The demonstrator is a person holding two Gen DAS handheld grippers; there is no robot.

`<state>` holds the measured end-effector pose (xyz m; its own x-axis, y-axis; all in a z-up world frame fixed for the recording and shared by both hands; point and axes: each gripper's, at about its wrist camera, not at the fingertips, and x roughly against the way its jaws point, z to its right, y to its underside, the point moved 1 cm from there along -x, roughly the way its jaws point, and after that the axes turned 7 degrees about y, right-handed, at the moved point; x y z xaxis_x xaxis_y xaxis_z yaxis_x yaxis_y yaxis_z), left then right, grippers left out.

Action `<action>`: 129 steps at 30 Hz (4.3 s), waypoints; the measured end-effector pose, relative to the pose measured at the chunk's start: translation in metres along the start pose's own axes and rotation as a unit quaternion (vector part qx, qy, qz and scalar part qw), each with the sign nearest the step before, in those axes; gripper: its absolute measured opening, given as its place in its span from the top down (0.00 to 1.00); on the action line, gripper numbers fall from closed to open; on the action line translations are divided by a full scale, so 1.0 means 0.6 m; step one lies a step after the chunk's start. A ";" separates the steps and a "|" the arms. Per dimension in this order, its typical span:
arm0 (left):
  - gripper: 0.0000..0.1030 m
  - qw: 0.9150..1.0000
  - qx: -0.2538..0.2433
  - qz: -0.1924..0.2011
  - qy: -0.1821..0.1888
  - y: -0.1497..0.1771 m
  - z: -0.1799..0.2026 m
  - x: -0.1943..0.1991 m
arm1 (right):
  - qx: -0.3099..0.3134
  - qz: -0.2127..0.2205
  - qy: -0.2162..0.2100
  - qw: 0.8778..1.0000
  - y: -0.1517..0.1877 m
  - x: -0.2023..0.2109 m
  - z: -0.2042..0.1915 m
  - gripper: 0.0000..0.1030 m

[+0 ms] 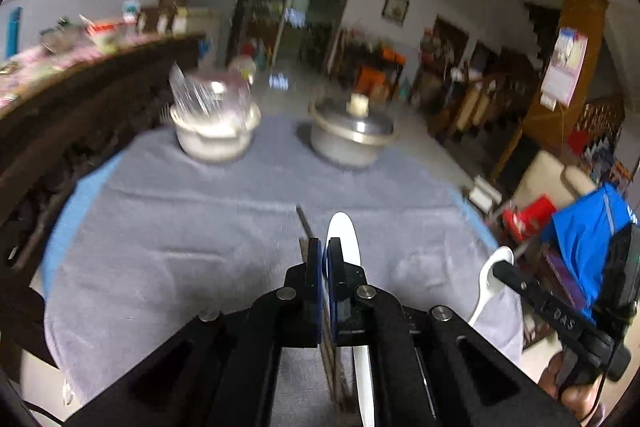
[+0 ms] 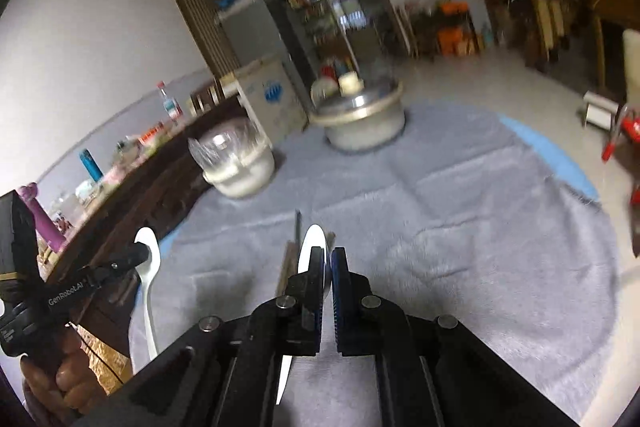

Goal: Organize utensils

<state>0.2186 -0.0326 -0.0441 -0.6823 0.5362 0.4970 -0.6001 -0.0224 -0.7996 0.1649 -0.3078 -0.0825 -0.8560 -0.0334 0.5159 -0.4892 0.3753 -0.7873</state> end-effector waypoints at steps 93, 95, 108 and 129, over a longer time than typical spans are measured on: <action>0.53 0.988 0.084 -0.123 -0.051 0.115 -0.184 -0.091 | 0.052 -0.346 0.042 0.936 0.037 -0.427 -0.075 0.80; 0.53 0.987 0.082 -0.131 -0.048 0.108 -0.186 -0.104 | 0.080 -0.338 0.056 0.936 0.034 -0.430 -0.080 0.86; 0.53 0.972 0.074 -0.223 0.003 -0.009 -0.150 -0.315 | 0.034 -0.346 0.045 0.937 -0.014 -0.452 0.019 0.88; 0.90 0.943 0.113 -0.311 -0.026 -0.028 -0.092 -0.524 | -0.034 -0.355 0.039 0.933 -0.033 -0.468 0.063 0.82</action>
<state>0.4662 -0.1541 -0.2057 -0.1845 0.4639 0.8665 -0.9609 0.1002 -0.2583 0.4086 -0.3412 -0.2245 -0.3038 -0.2295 0.9247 -0.9148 0.3415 -0.2157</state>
